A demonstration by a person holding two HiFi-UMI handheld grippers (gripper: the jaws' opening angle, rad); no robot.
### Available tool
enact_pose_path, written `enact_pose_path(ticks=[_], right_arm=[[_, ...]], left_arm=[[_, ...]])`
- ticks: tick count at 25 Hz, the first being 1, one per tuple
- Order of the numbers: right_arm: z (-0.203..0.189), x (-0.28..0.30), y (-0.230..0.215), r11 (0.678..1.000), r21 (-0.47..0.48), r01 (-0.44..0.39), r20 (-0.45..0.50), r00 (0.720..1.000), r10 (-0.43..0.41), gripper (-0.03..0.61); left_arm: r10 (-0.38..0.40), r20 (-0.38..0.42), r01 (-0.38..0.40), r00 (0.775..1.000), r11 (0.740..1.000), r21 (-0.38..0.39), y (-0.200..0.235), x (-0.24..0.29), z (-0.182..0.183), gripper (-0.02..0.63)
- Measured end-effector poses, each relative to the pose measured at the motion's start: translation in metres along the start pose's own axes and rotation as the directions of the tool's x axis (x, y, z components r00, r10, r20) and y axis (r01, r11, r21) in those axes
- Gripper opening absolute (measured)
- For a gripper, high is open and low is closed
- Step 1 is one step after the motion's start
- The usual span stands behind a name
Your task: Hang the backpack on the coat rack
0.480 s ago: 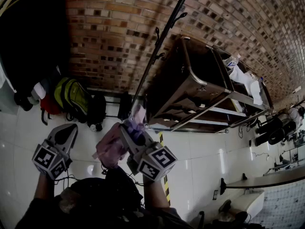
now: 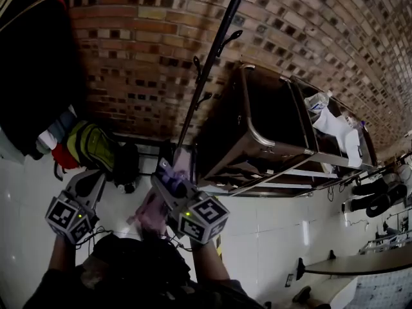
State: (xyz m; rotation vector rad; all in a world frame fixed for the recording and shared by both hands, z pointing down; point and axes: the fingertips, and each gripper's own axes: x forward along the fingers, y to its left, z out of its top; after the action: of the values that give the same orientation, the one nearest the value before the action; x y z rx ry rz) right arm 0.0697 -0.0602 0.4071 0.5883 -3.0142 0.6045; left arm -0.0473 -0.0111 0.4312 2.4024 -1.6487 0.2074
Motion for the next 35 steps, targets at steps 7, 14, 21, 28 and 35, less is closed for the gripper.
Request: enact_pose_path(ticks=[7, 14, 21, 28, 35], right_arm=[[0.013, 0.021, -0.05, 1.0, 0.015, -0.011, -0.04, 0.999, 0.011, 0.002], [0.036, 0.071, -0.088, 1.0, 0.002, -0.015, -0.07, 0.997, 0.015, 0.002], [0.085, 0.128, -0.126, 1.0, -0.005, -0.007, -0.054, 0.999, 0.007, 0.002], [0.13, 0.184, -0.172, 0.999, -0.048, 0.005, -0.045, 0.999, -0.008, 0.002], [0.179, 0.22, -0.21, 0.996, -0.084, 0.003, 0.001, 1.0, -0.003, 0.002]], left_arm=[[-0.01, 0.021, 0.009, 1.0, 1.0, 0.01, 0.012, 0.055, 0.016, 0.012], [-0.062, 0.011, 0.062, 0.998, 0.998, -0.007, 0.046, 0.109, 0.021, 0.012], [-0.093, 0.042, 0.093, 0.995, 0.996, -0.005, 0.108, 0.167, 0.055, 0.012], [-0.128, 0.073, 0.127, 0.989, 0.992, 0.009, 0.161, 0.222, 0.082, 0.012], [-0.136, 0.069, 0.136, 0.988, 0.991, 0.012, 0.199, 0.26, 0.091, 0.012]])
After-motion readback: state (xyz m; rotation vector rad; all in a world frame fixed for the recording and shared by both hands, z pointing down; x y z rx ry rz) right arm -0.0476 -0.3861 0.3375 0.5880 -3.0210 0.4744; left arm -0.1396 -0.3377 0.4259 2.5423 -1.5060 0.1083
